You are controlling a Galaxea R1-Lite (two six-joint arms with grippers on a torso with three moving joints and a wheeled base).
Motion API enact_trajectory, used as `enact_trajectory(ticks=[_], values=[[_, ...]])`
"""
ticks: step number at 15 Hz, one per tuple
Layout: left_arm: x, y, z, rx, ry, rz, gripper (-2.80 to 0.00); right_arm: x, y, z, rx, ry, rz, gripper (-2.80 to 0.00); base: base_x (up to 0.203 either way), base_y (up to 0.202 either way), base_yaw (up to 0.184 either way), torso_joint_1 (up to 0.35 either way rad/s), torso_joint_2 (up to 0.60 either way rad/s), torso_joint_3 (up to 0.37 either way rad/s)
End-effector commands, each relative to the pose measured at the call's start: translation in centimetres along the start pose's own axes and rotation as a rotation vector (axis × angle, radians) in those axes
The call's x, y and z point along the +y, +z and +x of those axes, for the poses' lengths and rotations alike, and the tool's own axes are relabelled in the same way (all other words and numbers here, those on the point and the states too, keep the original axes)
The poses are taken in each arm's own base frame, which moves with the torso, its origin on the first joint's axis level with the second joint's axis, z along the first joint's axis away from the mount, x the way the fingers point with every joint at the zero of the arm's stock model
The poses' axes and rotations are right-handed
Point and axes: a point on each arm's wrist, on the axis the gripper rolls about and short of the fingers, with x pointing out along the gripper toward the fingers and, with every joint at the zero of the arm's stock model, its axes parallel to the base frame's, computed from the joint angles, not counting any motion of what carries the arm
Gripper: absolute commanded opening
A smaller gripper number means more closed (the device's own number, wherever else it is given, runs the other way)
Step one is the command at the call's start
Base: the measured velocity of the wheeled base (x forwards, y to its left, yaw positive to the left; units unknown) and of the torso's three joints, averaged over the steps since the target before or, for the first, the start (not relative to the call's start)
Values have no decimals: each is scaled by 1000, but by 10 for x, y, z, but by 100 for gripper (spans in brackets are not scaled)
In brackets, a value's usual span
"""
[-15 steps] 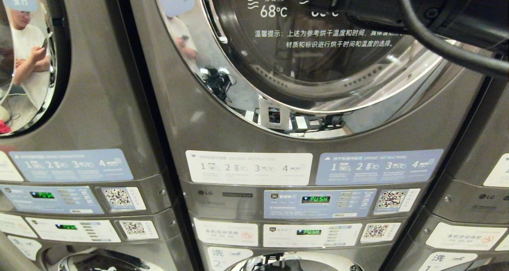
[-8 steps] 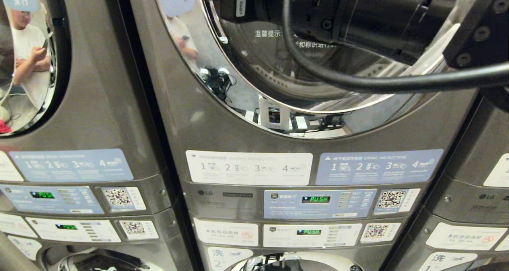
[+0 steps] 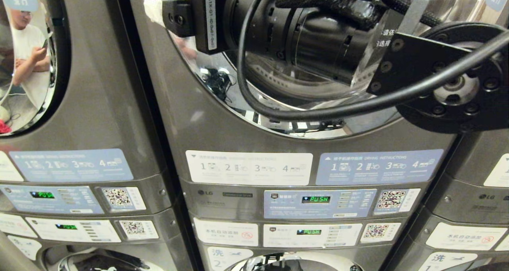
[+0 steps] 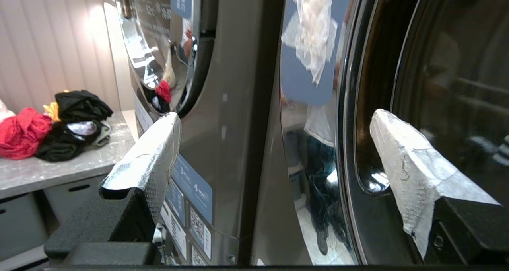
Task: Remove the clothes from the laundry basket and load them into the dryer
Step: Open the dryer
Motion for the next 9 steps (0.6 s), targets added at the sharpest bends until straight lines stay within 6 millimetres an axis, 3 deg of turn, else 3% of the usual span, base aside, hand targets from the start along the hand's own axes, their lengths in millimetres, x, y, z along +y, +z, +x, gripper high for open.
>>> enact_trajectory(ticks=[1,9], values=[[0,0,0,0,0,0,-280,0,-7,5,13,-3,-5,0,0,0,0,0,0,0],[0,0,0,0,0,0,-280,-4,-24,15,29,-57,-58,0,0,0,0,0,0,0]])
